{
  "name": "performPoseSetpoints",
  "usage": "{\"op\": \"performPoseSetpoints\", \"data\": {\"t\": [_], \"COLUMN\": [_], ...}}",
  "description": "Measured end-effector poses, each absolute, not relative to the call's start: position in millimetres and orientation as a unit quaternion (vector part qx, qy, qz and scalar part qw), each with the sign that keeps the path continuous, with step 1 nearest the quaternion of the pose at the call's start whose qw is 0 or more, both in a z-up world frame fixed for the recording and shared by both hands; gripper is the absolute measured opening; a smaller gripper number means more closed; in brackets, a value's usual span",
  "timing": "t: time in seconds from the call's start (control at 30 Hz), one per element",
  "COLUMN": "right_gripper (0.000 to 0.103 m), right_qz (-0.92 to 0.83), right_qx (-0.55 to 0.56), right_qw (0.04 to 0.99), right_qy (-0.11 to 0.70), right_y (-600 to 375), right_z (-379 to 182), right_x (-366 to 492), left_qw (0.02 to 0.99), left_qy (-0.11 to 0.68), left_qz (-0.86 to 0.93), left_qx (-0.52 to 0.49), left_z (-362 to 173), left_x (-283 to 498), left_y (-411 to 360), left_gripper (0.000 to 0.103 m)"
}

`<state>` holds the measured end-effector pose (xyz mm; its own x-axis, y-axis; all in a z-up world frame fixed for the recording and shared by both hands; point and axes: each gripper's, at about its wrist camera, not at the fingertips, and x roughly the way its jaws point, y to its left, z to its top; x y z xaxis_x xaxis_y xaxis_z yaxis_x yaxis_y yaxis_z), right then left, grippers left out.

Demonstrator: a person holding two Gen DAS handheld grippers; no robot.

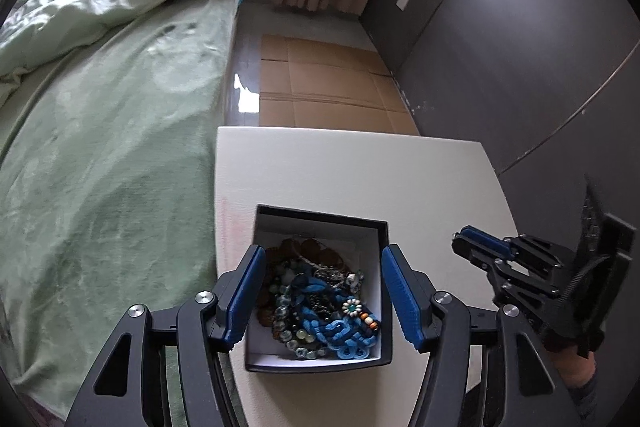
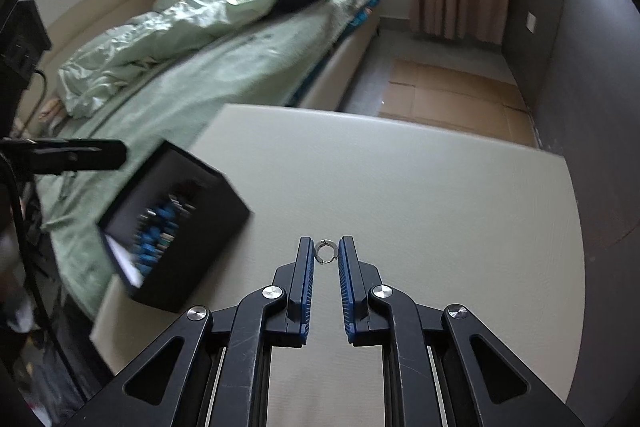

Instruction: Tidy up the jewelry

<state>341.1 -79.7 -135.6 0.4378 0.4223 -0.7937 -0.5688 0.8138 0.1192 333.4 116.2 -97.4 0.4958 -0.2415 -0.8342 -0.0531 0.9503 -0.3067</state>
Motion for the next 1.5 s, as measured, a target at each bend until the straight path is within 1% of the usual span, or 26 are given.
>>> {"op": "performPoseSetpoints", "data": {"t": [0.23, 0.37, 0.53, 0.67, 0.7, 0.73, 0.77, 0.8, 0.83, 0.97, 1.03, 1.1, 1.17, 1.23, 1.3, 1.33, 1.47, 1.5], "right_gripper": [0.014, 0.014, 0.014, 0.014, 0.018, 0.032, 0.041, 0.053, 0.056, 0.057, 0.065, 0.071, 0.074, 0.084, 0.09, 0.093, 0.095, 0.099], "right_qz": [0.336, 0.352, 0.361, 0.349, 0.348, 0.348, 0.344, 0.339, 0.334, 0.321, 0.312, 0.306, 0.301, 0.294, 0.29, 0.287, 0.267, 0.264], "right_qx": [-0.075, -0.072, -0.068, -0.07, -0.068, -0.061, -0.057, -0.055, -0.054, -0.05, -0.045, -0.035, -0.027, -0.018, -0.004, 0.002, 0.019, 0.023], "right_qw": [0.837, 0.829, 0.822, 0.824, 0.823, 0.82, 0.821, 0.824, 0.829, 0.836, 0.84, 0.844, 0.847, 0.849, 0.852, 0.854, 0.862, 0.863], "right_qy": [0.425, 0.428, 0.435, 0.44, 0.443, 0.45, 0.452, 0.45, 0.446, 0.443, 0.441, 0.438, 0.437, 0.438, 0.436, 0.434, 0.431, 0.43], "right_y": [-44, -26, -6, 4, 5, 5, 4, 3, 0, -10, -18, -26, -35, -44, -55, -60, -84, -88], "right_z": [-111, -107, -105, -106, -107, -108, -108, -106, -104, -97, -93, -90, -87, -85, -82, -80, -72, -70], "right_x": [326, 321, 322, 323, 324, 326, 326, 325, 323, 316, 311, 306, 300, 294, 287, 283, 268, 264], "left_qw": [0.855, 0.859, 0.863, 0.867, 0.868, 0.87, 0.871, 0.872, 0.873, 0.877, 0.881, 0.884, 0.888, 0.894, 0.9, 0.903, 0.914, 0.916], "left_qy": [0.493, 0.483, 0.474, 0.465, 0.462, 0.459, 0.456, 0.453, 0.451, 0.443, 0.437, 0.432, 0.426, 0.415, 0.404, 0.398, 0.375, 0.372], "left_qz": [-0.033, -0.024, -0.02, -0.021, -0.021, -0.021, -0.022, -0.023, -0.025, -0.033, -0.037, -0.039, -0.04, -0.042, -0.044, -0.046, -0.049, -0.049], "left_qx": [-0.156, -0.166, -0.174, -0.178, -0.179, -0.179, -0.181, -0.182, -0.183, -0.182, -0.179, -0.174, -0.168, -0.162, -0.159, -0.158, -0.144, -0.142], "left_z": [-100, -99, -97, -93, -92, -90, -89, -88, -87, -83, -80, -77, -73, -67, -61, -58, -44, -41], "left_x": [320, 309, 297, 290, 288, 287, 285, 284, 282, 277, 273, 270, 266, 261, 256, 253, 239, 237], "left_y": [133, 142, 152, 155, 156, 156, 157, 157, 157, 154, 150, 147, 142, 138, 135, 133, 124, 123], "left_gripper": [0.063, 0.077, 0.084, 0.091, 0.095, 0.096, 0.098, 0.098, 0.099, 0.1, 0.1, 0.101, 0.101, 0.101, 0.102, 0.102, 0.103, 0.103]}}
